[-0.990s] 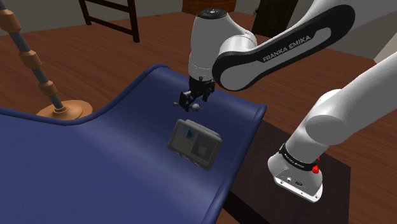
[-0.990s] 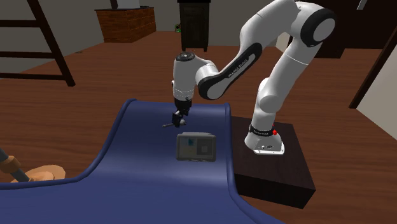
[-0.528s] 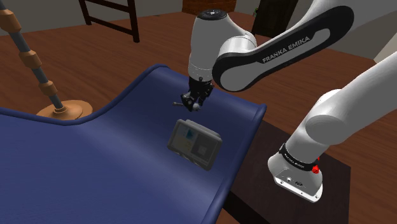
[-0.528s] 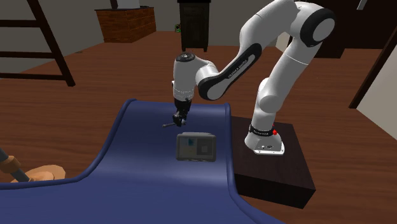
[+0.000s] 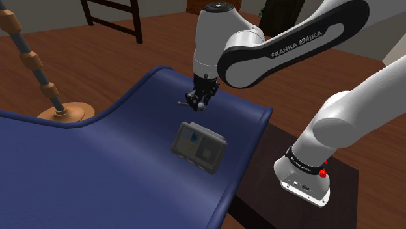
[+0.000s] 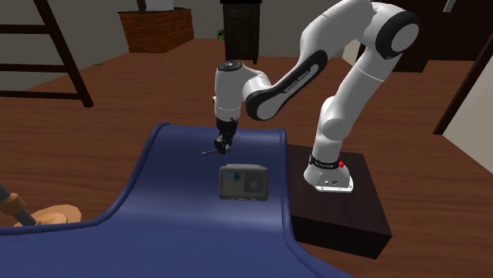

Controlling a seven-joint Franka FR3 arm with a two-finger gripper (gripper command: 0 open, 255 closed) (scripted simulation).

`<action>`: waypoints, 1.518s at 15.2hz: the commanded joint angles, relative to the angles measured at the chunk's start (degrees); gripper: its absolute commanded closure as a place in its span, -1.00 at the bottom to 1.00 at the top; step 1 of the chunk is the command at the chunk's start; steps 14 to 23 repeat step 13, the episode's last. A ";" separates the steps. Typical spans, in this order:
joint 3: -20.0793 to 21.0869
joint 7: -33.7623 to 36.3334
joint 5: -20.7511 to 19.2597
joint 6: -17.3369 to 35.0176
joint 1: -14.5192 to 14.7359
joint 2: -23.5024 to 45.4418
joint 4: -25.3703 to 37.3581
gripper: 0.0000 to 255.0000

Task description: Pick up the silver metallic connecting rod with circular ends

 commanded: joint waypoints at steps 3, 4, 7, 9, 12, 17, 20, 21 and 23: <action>-0.92 -1.19 0.94 -3.40 0.57 -1.94 1.59 1.00; -1.13 -1.46 1.11 -4.25 0.67 -2.36 2.05 1.00; -1.75 -2.19 1.53 -6.77 0.93 -3.52 3.51 1.00; -2.14 -2.63 1.75 -8.44 1.05 -4.20 4.55 1.00; -2.54 -3.07 1.94 -10.21 1.17 -4.88 5.70 1.00; -2.54 -3.07 1.94 -10.21 1.16 -4.87 5.70 1.00; -2.54 -3.07 1.94 -10.21 1.16 -4.87 5.70 1.00; -2.54 -3.07 1.94 -10.21 1.16 -4.87 5.70 1.00; -2.54 -3.07 1.94 -10.21 1.16 -4.87 5.70 1.00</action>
